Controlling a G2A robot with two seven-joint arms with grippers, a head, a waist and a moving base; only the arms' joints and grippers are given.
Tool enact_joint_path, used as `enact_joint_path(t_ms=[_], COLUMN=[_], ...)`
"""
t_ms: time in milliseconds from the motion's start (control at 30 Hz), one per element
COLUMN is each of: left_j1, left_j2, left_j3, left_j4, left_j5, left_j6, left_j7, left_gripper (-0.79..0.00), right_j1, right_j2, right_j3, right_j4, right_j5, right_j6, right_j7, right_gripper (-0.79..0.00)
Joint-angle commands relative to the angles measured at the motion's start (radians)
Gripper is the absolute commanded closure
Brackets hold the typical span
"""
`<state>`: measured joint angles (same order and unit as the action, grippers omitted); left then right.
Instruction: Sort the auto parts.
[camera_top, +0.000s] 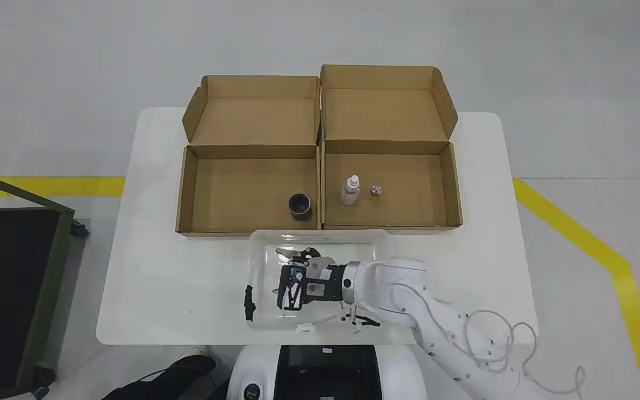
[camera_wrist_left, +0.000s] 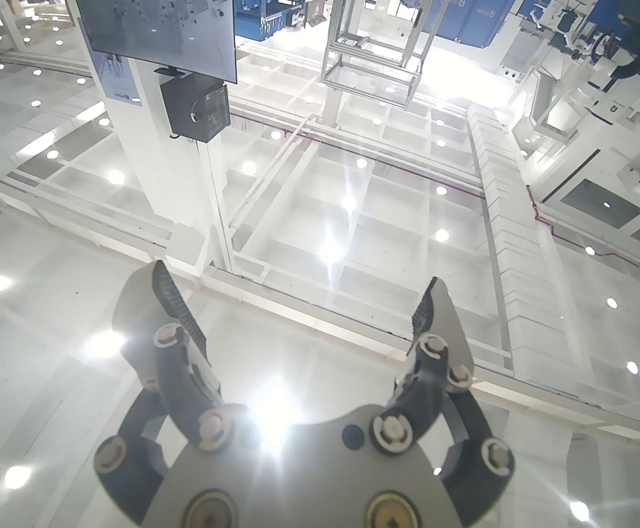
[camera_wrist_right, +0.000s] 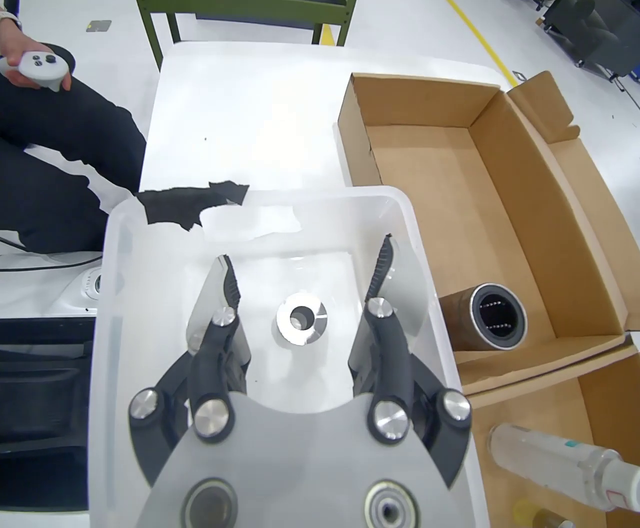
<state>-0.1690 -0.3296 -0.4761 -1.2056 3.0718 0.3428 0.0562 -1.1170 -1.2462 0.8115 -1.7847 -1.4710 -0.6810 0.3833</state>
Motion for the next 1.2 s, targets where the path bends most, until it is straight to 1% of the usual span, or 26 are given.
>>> enact_joint_path(t_ms=[0,267,533,733,867,933,967,1067,1100,1167], left_j1=[0.0,0.0,0.0,0.0,0.0,0.0,0.0,0.0,0.0,0.0], left_j2=[0.0,0.0,0.0,0.0,0.0,0.0,0.0,0.0,0.0,0.0], left_j3=[0.0,0.0,0.0,0.0,0.0,0.0,0.0,0.0,0.0,0.0], left_j4=[0.0,0.0,0.0,0.0,0.0,0.0,0.0,0.0,0.0,0.0], left_j5=[0.0,0.0,0.0,0.0,0.0,0.0,0.0,0.0,0.0,0.0], left_j6=[0.0,0.0,0.0,0.0,0.0,0.0,0.0,0.0,0.0,0.0], left_j7=[0.0,0.0,0.0,0.0,0.0,0.0,0.0,0.0,0.0,0.0], left_gripper=[-0.785,-0.785,-0.785,-0.785,-0.785,-0.785,-0.785,-0.785,-0.785,-0.785], right_j1=[-0.001,0.005,0.027,0.035,0.041,0.043,0.044,0.047,0.048,0.05], right_j2=[0.0,-0.006,-0.013,-0.017,-0.02,-0.021,-0.022,-0.023,-0.023,-0.024], right_j3=[-0.002,-0.021,-0.037,-0.045,-0.048,-0.05,-0.051,-0.05,-0.048,-0.044], right_j4=[0.018,0.088,0.155,0.178,0.188,0.194,0.196,0.196,0.194,0.189], right_j5=[-0.006,0.007,-0.023,-0.031,-0.035,-0.036,-0.036,-0.032,-0.031,-0.027], right_j6=[0.002,0.001,0.026,0.036,0.04,0.04,0.04,0.042,0.043,0.042], right_j7=[-0.004,-0.029,-0.047,-0.051,-0.052,-0.053,-0.053,-0.054,-0.055,-0.057], right_gripper=[-0.489,-0.474,-0.453,-0.332,-0.308,-0.28,-0.209,-0.037,0.0,0.0])
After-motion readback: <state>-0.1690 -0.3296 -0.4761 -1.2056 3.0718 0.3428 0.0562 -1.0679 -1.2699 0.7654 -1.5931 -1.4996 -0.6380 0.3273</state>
